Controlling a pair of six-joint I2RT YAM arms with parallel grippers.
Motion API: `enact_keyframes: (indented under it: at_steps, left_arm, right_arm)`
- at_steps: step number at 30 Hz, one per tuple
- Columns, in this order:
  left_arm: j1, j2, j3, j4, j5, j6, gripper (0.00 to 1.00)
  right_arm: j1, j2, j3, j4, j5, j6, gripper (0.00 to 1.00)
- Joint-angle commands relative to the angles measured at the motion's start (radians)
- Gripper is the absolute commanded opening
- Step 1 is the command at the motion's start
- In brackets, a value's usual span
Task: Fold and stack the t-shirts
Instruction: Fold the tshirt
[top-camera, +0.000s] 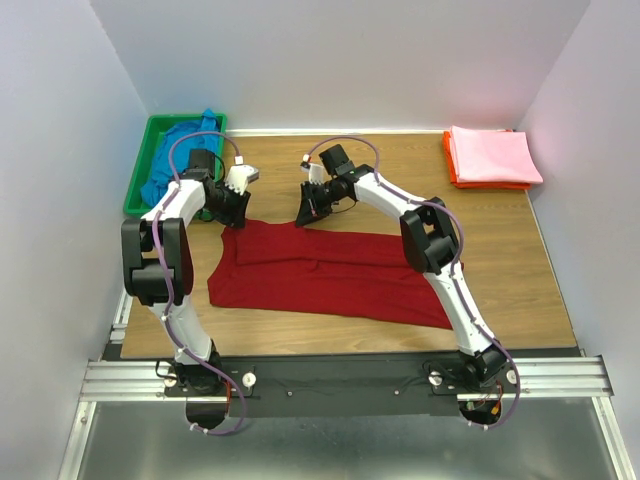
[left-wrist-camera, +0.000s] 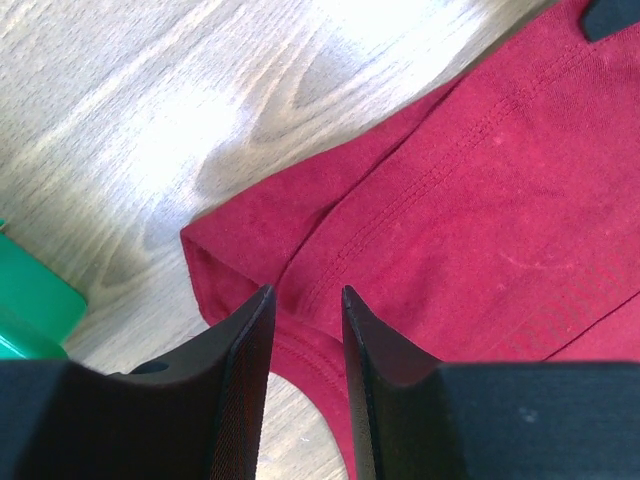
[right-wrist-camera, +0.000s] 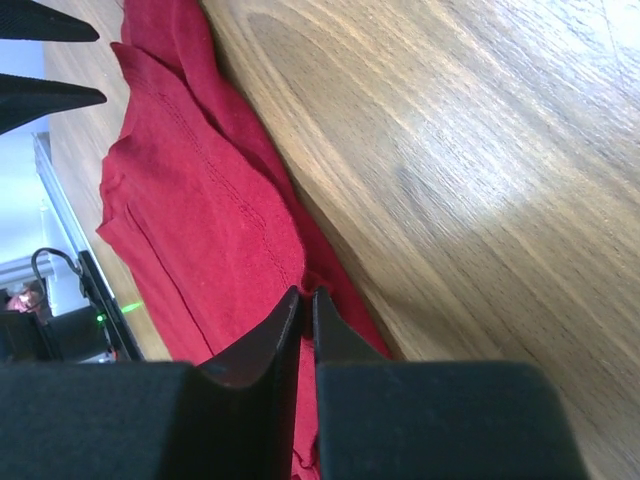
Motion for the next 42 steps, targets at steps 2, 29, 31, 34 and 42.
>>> enact_keyframes:
  at_steps: [2, 29, 31, 34, 42]
  left_arm:
    - [0.008, 0.007, -0.013, 0.017, -0.015, -0.009, 0.39]
    - [0.011, 0.048, -0.026, 0.046, -0.056, 0.003, 0.46]
    - [0.013, 0.053, -0.026, 0.044, -0.058, 0.003, 0.45]
    - [0.011, 0.053, -0.026, 0.043, -0.050, 0.006, 0.41]
    - [0.011, 0.030, -0.024, 0.038, -0.049, 0.003, 0.24]
  right_arm:
    - [0.011, 0.021, 0.002, 0.016, -0.033, -0.006, 0.13]
    - [0.020, 0.004, -0.024, 0.018, -0.044, -0.025, 0.12]
    - [0.020, 0.001, -0.028, 0.018, -0.042, -0.026, 0.12]
    - [0.020, 0.001, -0.032, 0.018, -0.042, -0.028, 0.12]
    - [0.020, -0.010, -0.040, 0.016, -0.042, -0.032, 0.11]
